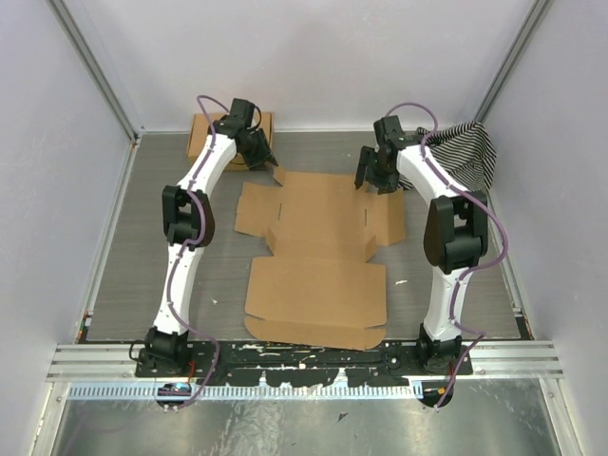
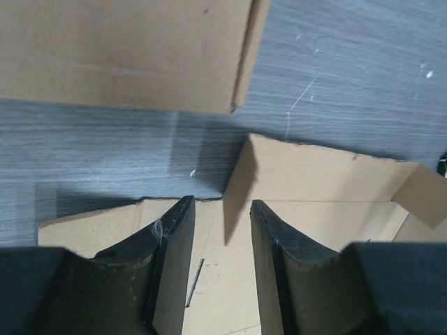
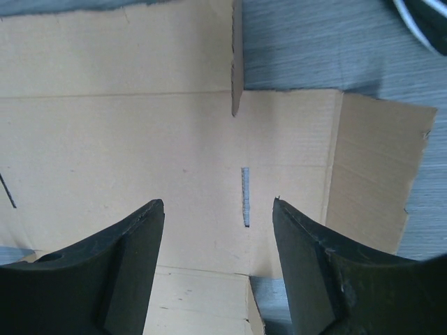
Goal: Fold the paper box
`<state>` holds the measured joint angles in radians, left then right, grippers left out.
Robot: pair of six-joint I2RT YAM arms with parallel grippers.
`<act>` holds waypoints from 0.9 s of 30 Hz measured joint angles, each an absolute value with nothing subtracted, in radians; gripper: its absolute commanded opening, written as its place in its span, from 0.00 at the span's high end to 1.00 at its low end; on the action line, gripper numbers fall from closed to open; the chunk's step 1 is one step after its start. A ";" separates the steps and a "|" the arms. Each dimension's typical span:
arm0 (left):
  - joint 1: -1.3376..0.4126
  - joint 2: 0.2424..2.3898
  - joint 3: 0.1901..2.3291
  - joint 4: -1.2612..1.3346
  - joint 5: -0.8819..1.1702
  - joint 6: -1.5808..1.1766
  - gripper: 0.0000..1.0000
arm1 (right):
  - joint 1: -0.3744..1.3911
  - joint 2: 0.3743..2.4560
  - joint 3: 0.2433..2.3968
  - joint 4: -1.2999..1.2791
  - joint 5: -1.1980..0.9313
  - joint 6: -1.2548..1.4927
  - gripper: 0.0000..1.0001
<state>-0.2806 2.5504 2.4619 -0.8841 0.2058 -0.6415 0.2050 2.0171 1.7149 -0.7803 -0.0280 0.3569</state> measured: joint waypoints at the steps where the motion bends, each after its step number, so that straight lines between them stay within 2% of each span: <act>1: -0.282 2.550 2.465 -0.879 0.204 -0.642 0.59 | 0.202 2.019 1.723 -0.780 -0.029 0.356 0.32; 12: -0.314 2.584 2.470 -0.850 0.180 -0.648 0.65 | 0.179 2.019 1.758 -0.780 -0.047 0.353 0.32; 15: -0.317 2.596 2.470 -0.850 0.173 -0.648 0.77 | 0.174 2.019 1.758 -0.780 -0.053 0.353 0.32; 17: -0.320 2.600 2.470 -0.850 0.167 -0.649 0.95 | 0.171 2.019 1.758 -0.780 -0.057 0.353 0.32; 18: -0.323 2.601 2.470 -0.850 0.165 -0.647 1.00 | 0.170 2.019 1.758 -0.780 -0.059 0.353 0.32; 23: -0.330 2.598 2.462 -0.834 0.142 -0.616 1.00 | 0.163 2.021 1.775 -0.793 -0.064 0.348 0.32; 27: -0.335 2.524 2.345 -0.756 0.120 -0.582 1.00 | 0.152 2.025 1.836 -0.813 -0.067 0.336 0.32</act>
<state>-0.3347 2.5240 2.3451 -0.7559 0.1204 -0.5819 0.1516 2.0247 1.8362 -0.8131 -0.0673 0.3363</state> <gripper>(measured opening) 0.012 0.682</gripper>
